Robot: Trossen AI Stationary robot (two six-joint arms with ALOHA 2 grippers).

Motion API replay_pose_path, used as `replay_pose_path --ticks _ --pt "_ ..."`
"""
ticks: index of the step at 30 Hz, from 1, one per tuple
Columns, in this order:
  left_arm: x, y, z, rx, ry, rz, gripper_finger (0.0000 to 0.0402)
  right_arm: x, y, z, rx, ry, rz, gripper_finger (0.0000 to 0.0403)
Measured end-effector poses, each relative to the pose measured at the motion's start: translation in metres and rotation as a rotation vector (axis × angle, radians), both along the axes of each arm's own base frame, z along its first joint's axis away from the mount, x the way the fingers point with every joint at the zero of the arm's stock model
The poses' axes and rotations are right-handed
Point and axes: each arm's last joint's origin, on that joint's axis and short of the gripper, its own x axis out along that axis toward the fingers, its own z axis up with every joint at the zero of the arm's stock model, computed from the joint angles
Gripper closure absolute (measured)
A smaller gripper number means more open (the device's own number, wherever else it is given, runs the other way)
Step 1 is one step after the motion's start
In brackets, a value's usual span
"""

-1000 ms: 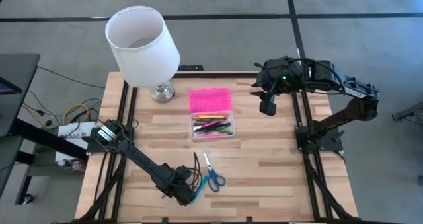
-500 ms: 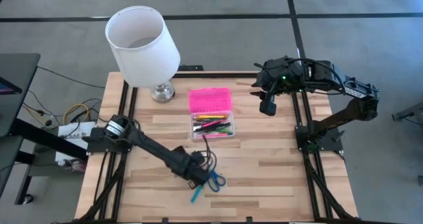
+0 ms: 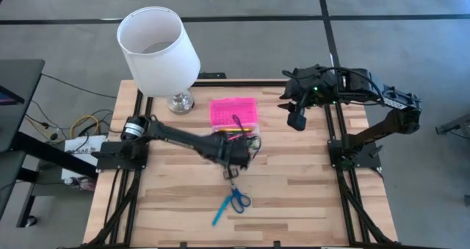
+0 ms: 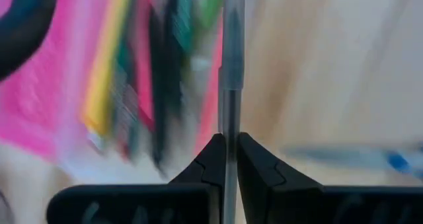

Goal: Pick & place school supplies into a supply box
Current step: Put the transparent black pen into the supply box

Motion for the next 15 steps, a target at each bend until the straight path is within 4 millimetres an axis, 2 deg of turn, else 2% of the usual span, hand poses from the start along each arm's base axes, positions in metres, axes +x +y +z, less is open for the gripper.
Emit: replay_pose_path --ticks 8,15 --pt "0.017 0.065 0.004 0.066 -0.057 -0.102 0.0391 0.001 0.010 0.000 0.066 -0.017 -0.025 0.0281" --pt "0.015 0.098 0.003 0.055 -0.022 -0.183 0.0391 0.001 0.020 -0.001 0.127 -0.028 -0.044 0.0281"
